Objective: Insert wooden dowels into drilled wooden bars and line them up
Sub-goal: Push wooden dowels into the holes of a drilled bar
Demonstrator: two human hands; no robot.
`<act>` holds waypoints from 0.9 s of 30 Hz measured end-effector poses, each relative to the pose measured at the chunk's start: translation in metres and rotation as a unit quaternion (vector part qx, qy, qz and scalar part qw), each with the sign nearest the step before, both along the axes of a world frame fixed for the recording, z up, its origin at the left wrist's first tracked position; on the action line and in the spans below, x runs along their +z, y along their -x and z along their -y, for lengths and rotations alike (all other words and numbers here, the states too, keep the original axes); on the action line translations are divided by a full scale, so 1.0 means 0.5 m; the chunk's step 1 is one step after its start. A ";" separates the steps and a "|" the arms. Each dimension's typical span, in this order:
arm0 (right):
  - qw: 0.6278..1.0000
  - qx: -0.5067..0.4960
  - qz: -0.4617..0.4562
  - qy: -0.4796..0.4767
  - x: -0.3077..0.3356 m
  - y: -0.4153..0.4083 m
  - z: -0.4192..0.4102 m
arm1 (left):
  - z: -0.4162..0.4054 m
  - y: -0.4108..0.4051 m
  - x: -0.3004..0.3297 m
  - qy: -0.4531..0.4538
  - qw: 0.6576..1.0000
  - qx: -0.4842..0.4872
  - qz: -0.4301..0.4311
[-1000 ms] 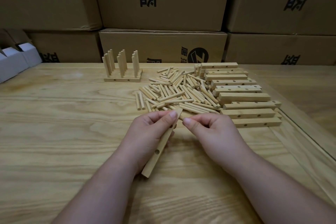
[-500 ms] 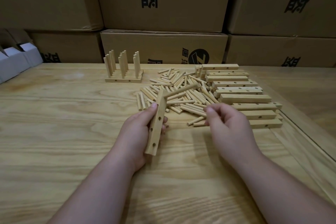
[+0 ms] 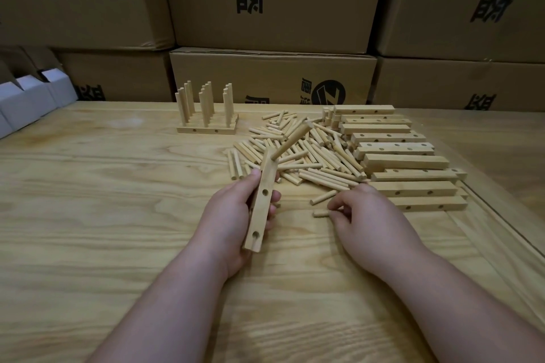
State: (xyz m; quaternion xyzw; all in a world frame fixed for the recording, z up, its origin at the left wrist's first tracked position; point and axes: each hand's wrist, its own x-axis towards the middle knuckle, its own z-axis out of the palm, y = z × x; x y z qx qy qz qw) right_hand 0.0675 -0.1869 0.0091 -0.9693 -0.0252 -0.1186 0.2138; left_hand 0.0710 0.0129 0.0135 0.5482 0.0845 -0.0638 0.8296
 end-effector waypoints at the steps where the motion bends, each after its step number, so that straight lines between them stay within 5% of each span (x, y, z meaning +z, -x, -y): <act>1: 1.000 0.017 0.001 -0.006 0.000 0.002 -0.002 | 0.000 0.000 0.000 0.001 1.000 -0.001 0.002; 11: 0.998 0.053 0.006 0.021 -0.001 0.009 0.006 | 0.002 -0.001 0.000 0.033 0.999 0.002 0.005; 20: 0.972 0.167 0.085 -0.143 0.008 0.027 -0.014 | 0.008 -0.001 -0.007 -0.030 0.999 0.003 0.042; 27: 0.953 0.222 0.118 -0.167 0.005 0.038 -0.027 | 0.013 0.002 -0.006 -0.046 0.997 -0.012 0.064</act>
